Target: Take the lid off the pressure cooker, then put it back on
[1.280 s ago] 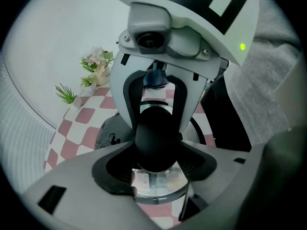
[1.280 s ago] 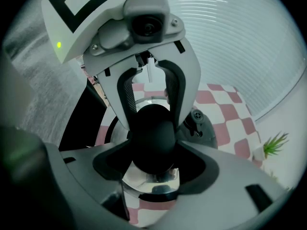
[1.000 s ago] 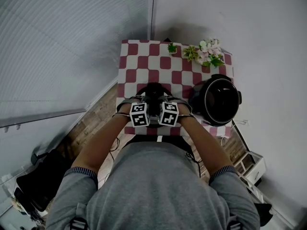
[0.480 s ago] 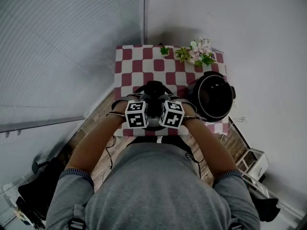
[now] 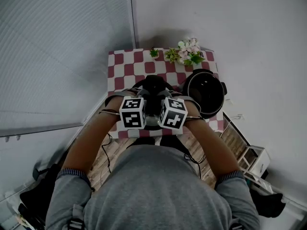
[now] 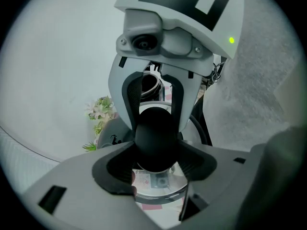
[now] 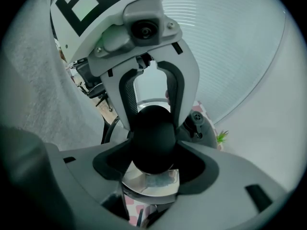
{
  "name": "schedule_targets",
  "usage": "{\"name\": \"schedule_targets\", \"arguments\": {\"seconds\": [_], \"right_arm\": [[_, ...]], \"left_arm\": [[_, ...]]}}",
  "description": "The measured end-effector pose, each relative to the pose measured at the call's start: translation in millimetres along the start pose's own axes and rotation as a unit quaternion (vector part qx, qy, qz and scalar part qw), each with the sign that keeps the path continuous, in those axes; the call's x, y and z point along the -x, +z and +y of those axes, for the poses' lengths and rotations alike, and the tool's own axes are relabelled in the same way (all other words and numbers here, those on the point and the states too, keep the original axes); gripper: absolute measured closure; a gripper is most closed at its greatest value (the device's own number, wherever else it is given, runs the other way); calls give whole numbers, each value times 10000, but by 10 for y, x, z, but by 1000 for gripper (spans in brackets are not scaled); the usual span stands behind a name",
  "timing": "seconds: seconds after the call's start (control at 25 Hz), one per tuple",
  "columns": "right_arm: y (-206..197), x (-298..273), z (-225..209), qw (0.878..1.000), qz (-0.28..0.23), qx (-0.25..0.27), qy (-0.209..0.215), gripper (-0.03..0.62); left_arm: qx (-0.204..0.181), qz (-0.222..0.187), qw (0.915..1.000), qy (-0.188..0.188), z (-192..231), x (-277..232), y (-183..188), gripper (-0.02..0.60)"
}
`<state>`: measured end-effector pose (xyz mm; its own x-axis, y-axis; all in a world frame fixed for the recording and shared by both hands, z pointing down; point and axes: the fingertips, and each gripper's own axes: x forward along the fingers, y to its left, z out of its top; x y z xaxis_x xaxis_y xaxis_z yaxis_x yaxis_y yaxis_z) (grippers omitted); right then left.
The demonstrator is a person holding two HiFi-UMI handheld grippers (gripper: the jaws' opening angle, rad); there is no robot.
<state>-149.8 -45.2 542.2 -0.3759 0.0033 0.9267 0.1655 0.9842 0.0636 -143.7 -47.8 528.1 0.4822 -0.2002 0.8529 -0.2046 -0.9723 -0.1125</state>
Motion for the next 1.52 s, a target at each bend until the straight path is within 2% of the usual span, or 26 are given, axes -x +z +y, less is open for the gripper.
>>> {"name": "schedule_targets", "arguments": {"seconds": [0.28, 0.64, 1.04, 1.24, 1.52], "right_arm": [[-185, 457, -220, 9996, -118, -73, -262, 303], [-745, 957, -510, 9974, -173, -398, -582, 303], [-1581, 1225, -729, 9913, -60, -1055, -790, 303], [-1950, 1226, -764, 9855, -56, -1491, -806, 303], [-2302, 1182, -844, 9793, -131, -1874, -752, 303]], "left_arm": [[-242, -49, 9996, 127, 225, 110, 480, 287], [-637, -241, 9976, 79, 487, -44, 1231, 287], [-1164, -363, 9922, -248, 658, -562, 1948, 288], [-1409, -347, 9882, -497, 675, -861, 2173, 290], [-1540, -349, 9854, -643, 738, -1164, 2354, 298]]}}
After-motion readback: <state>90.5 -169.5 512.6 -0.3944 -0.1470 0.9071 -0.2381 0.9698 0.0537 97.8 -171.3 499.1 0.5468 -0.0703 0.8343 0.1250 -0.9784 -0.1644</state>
